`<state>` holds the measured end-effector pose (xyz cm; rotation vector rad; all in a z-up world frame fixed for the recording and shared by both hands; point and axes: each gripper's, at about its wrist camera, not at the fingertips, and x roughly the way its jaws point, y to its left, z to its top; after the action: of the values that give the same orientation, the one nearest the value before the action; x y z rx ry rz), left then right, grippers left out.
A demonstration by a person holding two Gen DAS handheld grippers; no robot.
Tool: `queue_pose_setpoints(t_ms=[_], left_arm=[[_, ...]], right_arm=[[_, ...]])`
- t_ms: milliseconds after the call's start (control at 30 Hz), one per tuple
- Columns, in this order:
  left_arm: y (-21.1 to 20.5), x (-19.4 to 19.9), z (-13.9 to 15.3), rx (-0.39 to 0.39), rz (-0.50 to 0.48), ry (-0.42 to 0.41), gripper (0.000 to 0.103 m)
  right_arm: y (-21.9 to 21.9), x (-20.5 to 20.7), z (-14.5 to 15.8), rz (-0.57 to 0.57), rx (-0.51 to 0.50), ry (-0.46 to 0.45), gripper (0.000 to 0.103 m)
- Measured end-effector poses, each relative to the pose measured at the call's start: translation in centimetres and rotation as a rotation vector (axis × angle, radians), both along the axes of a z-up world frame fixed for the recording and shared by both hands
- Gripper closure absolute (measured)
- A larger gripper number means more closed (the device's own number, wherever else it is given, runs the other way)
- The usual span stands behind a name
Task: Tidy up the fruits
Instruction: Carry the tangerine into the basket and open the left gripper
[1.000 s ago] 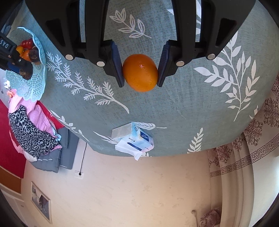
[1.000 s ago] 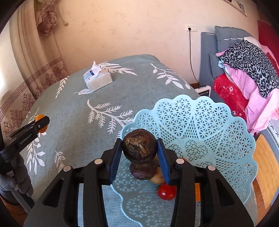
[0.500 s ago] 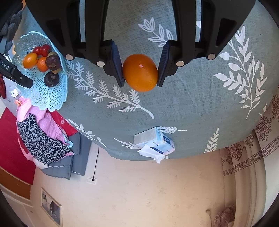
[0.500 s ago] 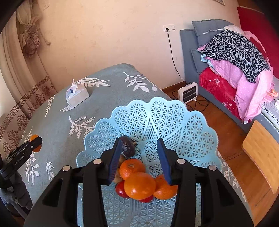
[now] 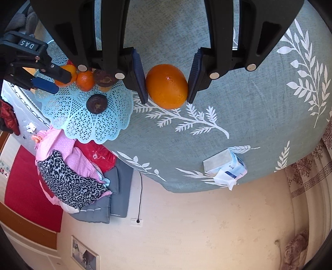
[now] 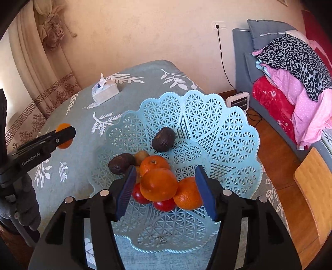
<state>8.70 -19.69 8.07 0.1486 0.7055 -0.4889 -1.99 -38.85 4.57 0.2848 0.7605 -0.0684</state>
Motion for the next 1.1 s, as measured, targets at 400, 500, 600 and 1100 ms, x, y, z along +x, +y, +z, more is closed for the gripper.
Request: queue_pose_setpoints(t_ms=[400, 500, 600, 1100], left_arm=[[-3.2, -1.5, -0.9, 0.002, -0.097, 0.039, 0.064], [-4.1, -2.0, -1.3, -0.001, -0.127, 0.054, 0.064], [-5.0, -2.4, -1.6, -0.002, -0.154, 0.061, 0.064], [-7.2, -3.4, -2.1, 0.001, -0.206, 0.074, 0.064]], right_arm=[[-2.2, -0.8, 1.1, -0.199, -0.031, -0.111, 0.037], [-3.5, -1.6, 1.4, -0.258, -0.001, -0.139, 0.037], [-4.2, -1.8, 1.5, -0.278, -0.001, -0.147, 0.036], [-4.7, -2.7, 1.7, -0.275, 0.005, -0.159, 0.036]])
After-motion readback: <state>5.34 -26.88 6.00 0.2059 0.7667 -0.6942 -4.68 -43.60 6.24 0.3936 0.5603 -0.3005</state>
